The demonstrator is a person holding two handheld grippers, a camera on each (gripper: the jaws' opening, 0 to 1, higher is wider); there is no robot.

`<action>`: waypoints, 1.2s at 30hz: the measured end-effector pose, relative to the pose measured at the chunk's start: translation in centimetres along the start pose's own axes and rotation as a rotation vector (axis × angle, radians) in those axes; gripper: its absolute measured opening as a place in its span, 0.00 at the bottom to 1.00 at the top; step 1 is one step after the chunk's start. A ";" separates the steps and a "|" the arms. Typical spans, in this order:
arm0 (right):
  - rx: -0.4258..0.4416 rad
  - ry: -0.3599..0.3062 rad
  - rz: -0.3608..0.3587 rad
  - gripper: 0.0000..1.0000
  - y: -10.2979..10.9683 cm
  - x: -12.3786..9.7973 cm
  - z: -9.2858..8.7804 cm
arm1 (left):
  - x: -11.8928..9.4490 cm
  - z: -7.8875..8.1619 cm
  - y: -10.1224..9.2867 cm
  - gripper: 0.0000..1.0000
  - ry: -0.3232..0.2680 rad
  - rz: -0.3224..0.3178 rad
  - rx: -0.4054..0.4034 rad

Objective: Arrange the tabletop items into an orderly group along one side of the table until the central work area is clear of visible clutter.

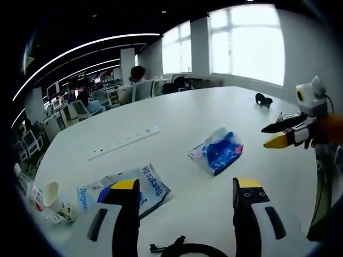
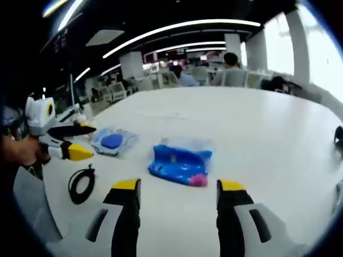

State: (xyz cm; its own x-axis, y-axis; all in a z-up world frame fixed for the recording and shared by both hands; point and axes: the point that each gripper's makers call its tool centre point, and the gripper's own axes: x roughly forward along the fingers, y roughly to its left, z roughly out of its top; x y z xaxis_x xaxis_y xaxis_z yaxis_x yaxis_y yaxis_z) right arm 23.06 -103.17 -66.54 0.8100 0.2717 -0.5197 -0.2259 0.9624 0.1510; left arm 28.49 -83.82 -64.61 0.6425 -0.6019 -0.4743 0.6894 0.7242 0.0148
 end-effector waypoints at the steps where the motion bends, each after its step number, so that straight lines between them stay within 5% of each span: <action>1: 0.003 0.002 0.002 0.52 -0.2 0.1 0.0 | 0.1 0.0 -0.1 0.69 0.000 -0.001 0.001; 36: 0.018 0.041 0.026 0.21 -4.1 3.7 -0.6 | 6.7 -0.4 -2.3 0.47 0.058 -0.088 -0.005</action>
State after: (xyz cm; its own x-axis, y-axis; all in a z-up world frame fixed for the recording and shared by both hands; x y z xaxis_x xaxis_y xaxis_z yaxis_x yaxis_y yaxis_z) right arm 26.65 -106.13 -69.60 0.7811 0.2967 -0.5494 -0.2361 0.9549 0.1801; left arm 31.13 -89.36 -68.21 0.5586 -0.6432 -0.5236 0.7408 0.6709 -0.0338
